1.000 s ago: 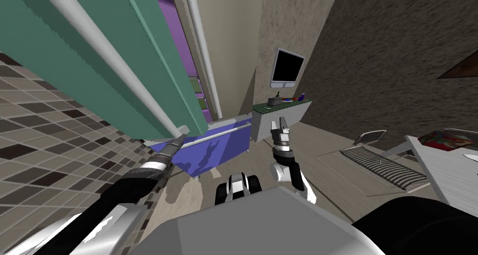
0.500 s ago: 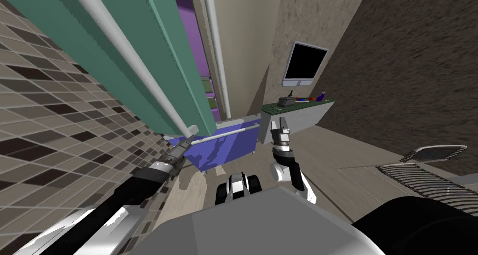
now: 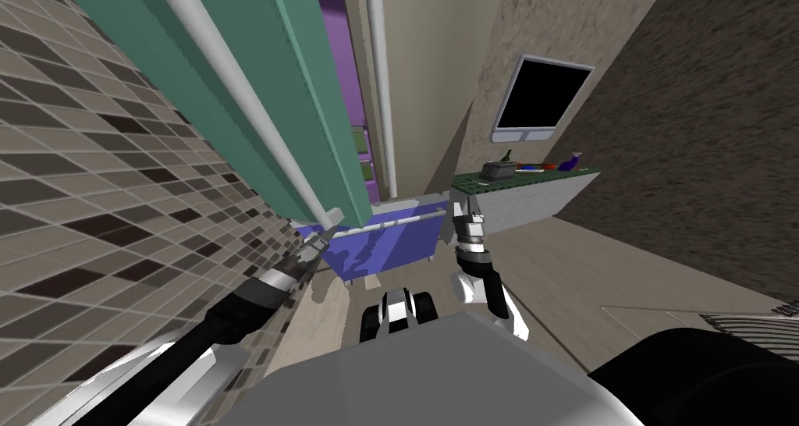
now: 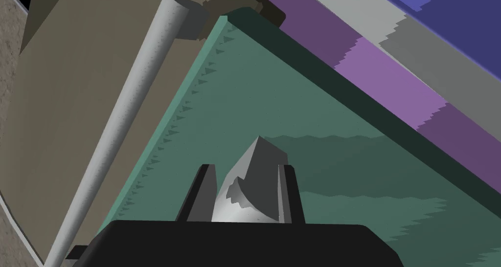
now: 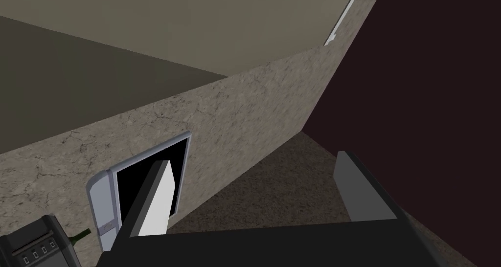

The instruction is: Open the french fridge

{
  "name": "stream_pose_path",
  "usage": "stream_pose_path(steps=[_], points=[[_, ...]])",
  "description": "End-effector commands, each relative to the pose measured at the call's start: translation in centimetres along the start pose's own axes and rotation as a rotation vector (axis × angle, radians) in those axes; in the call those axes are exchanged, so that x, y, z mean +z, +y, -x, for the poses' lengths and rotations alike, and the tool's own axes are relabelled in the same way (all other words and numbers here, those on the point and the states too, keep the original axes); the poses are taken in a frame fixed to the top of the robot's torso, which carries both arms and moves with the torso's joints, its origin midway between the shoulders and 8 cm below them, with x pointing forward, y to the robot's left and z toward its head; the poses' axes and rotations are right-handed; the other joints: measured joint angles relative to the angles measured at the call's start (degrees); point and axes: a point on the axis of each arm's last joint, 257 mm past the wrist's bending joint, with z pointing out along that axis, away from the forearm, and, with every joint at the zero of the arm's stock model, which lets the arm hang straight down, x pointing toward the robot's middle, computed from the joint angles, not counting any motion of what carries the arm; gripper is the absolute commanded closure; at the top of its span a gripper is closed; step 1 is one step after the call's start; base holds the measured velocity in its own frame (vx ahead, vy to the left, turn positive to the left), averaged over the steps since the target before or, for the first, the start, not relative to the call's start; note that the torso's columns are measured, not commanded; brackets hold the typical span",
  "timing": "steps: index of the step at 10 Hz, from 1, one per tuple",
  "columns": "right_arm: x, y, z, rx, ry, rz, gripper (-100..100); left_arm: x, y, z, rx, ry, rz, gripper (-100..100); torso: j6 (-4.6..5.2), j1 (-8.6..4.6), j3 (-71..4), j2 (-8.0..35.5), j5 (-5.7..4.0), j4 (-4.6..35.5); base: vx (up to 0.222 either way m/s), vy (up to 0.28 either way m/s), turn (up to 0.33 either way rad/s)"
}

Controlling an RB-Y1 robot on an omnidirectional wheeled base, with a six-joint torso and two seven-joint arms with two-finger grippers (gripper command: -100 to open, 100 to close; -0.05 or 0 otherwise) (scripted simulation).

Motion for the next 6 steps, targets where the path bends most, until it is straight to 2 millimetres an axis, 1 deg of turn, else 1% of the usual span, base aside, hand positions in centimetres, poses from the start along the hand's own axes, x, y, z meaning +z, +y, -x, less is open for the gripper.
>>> stream_pose_path(steps=[1,2,3,4,5,6], points=[[0.0,0.0,0.0,0.000,0.000,0.000,0,-0.1,-1.8,-0.2,0.035,0.035,-0.078,100,-0.10,0.25,-0.2,-0.1,0.04,0.0,0.033,0.029,0.158],[0.0,0.0,0.0,0.000,0.000,0.000,0,-0.1,-2.6,-0.2,0.050,0.043,-0.109,100,0.01,0.32,-0.3,-0.1,0.02,0.1,-0.009,0.020,0.030],[0.0,0.0,0.0,0.000,0.000,0.000,0,-0.1,-2.9,-0.2,0.049,0.040,-0.120,100,0.10,0.17,-0.3,-0.1,-0.05,0.2,-0.013,0.020,-0.001],[0.0,0.0,0.0,0.000,0.000,0.000,0,-0.3,-3.4,-2.2,0.019,0.100,-0.148,100,0.18,-0.12,-0.2,0.0,-0.14,0.2,0.097,0.070,0.355],[0.0,0.0,0.0,0.000,0.000,0.000,0,-0.4,-4.1,-2.4,0.036,0.114,-0.175,100,-0.04,0.02,-0.2,-0.2,-0.05,0.1,0.115,0.045,0.466],[0.0,0.0,0.0,0.000,0.000,0.000,0,-0.6,-4.6,-2.6,0.054,0.130,-0.201,100,-0.04,0.16,-0.4,-0.4,0.00,0.0,0.044,0.011,0.134]])
